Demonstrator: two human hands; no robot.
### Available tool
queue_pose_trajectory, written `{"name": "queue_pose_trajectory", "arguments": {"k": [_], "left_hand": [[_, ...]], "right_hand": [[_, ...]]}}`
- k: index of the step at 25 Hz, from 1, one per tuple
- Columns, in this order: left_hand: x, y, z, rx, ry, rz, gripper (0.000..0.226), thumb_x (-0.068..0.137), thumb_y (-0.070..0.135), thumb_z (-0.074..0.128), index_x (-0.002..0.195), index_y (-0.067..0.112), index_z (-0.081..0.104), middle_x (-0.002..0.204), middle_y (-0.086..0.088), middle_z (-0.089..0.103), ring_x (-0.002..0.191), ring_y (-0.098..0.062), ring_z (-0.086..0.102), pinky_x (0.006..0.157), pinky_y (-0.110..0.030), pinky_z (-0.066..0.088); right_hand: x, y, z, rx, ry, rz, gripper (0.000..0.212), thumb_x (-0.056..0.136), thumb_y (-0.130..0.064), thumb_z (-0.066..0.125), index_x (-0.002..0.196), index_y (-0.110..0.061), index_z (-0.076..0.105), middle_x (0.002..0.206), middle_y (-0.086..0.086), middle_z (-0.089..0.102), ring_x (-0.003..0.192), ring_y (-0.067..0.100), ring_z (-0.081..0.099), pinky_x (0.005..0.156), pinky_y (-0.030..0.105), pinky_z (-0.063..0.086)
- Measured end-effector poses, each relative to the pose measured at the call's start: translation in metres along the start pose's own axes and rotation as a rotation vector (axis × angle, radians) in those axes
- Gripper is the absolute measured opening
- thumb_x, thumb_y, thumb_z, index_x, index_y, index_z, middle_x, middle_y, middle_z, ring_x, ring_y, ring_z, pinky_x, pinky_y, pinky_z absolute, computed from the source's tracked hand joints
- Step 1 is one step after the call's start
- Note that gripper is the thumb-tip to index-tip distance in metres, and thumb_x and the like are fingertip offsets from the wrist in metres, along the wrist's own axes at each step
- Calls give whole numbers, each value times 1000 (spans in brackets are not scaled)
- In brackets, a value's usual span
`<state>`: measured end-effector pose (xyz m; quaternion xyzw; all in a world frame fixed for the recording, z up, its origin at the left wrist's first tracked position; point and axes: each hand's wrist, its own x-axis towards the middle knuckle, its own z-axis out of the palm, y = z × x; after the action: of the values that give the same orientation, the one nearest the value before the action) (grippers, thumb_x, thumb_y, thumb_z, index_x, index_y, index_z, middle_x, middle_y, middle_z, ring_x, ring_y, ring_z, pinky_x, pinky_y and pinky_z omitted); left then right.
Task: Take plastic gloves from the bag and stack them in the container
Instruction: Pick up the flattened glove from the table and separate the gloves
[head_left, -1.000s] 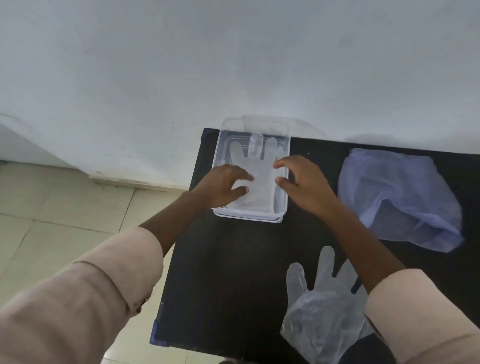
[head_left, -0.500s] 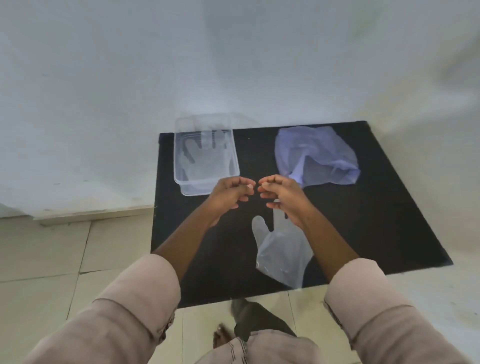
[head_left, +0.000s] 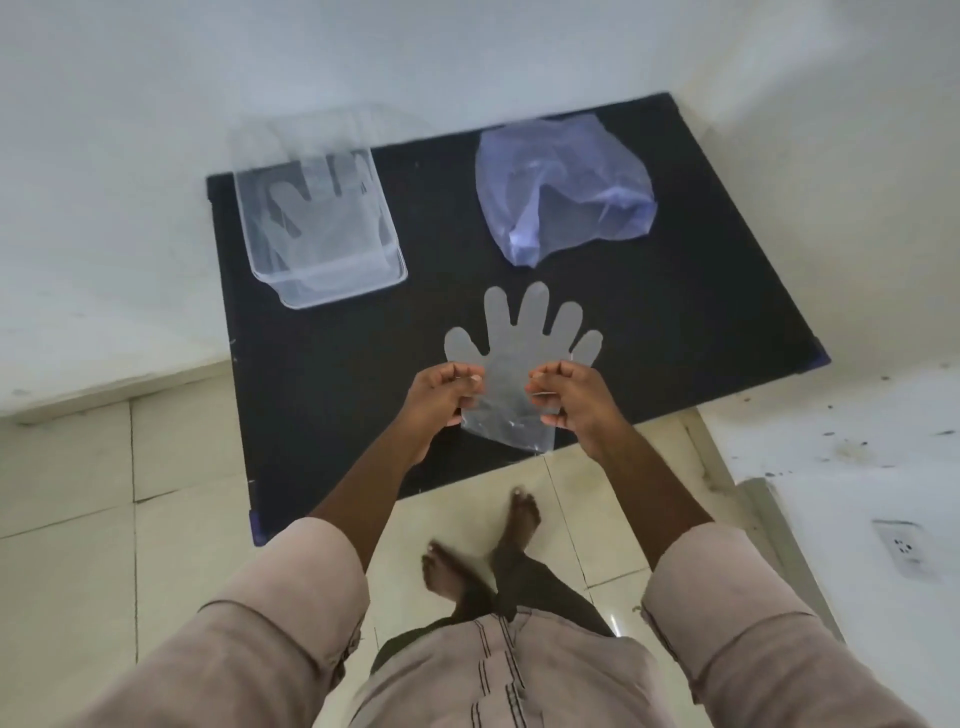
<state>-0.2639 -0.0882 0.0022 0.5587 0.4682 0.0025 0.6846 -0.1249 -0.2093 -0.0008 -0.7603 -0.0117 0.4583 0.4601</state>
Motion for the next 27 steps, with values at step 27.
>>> {"name": "queue_pose_trajectory", "arguments": {"k": [27], "left_hand": [[-1,-62,28,435,307,234,52,77,6,78,122,20,58,124,-2,49,97,-13,55,88,-27,54]], "right_hand": [[-3,26,-2,664,212,207,11,85,-5,65,96,-5,61,69,6,62,59,14,55,58,26,48]]}}
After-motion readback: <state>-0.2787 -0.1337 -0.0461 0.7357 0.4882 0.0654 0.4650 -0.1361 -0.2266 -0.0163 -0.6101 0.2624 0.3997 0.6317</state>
